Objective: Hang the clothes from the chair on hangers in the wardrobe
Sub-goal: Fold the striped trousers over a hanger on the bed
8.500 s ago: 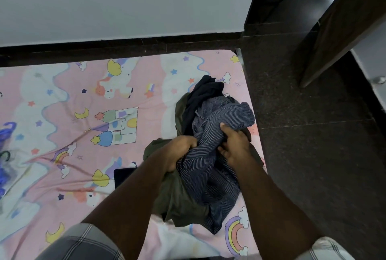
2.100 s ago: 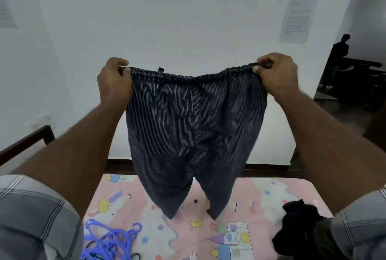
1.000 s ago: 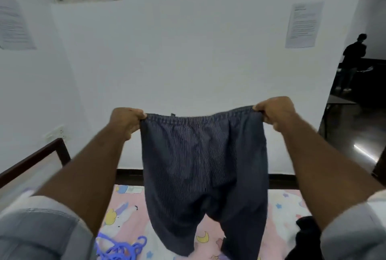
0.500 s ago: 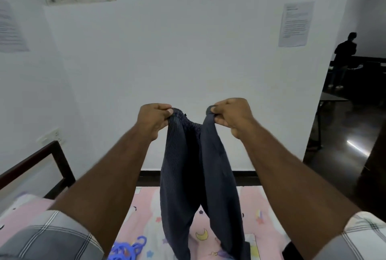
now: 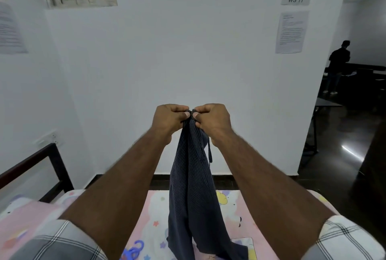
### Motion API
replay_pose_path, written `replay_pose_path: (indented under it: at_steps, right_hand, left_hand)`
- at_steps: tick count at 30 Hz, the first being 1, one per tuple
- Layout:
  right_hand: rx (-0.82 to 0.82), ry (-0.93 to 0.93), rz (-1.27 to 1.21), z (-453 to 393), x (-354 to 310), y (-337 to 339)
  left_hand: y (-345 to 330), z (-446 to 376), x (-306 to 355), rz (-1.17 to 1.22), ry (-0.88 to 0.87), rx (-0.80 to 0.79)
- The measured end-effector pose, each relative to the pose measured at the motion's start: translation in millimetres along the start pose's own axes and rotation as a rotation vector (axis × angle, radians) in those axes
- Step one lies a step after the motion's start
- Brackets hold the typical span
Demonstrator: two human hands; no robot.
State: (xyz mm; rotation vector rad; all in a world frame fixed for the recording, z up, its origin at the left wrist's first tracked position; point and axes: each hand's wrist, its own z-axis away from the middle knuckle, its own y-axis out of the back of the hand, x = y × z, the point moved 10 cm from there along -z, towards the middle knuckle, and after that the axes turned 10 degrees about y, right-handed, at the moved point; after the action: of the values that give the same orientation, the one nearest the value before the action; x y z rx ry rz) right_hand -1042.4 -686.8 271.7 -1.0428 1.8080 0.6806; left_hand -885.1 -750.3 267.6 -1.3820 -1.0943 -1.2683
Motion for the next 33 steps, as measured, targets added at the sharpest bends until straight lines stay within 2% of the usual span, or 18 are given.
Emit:
replay_pose_path:
  at_steps: [5,11,14,19,22,24,26,30,33]
  right_hand:
    - [0.028,0.041,0.155,-3,-4,3]
    - [-0.020,0.063,0.189,-4,-1,-6]
    - [-0.058,-0.002,0.089,-5,6,-11]
    - [-0.231,-0.145,-0.225,5,5,-20]
    - [-0.099,-0.154,-0.322,-6,11,11]
    - [0.026,-0.170,-0.384,-14,26,43]
    - [0.064,-0.223,-0.411,-15,49,65]
    - [0.014,-0.336,-0.367,-7,93,78]
    - [-0.126,-0.350,-0.418,6,98,64]
  left_hand:
    - [2,-3,-3,-0.026,-0.002,0.024]
    - [-2,0,-3,-0.033,-0.005,-0.007]
    - [-6,4,1,-0.013,-0.018,-0.070]
    - [9,-4,2,-0.038,-0.043,-0.007]
    - [11,-5,6,-0.051,-0.044,-0.033]
    - [9,-2,12,-0.058,-0.048,-0.101]
    - [8,1,17,-0.053,-0.043,-0.176]
    - [5,5,23,0.002,-0.025,-0.270]
    - [2,6,23,0.038,-0.021,-0.288]
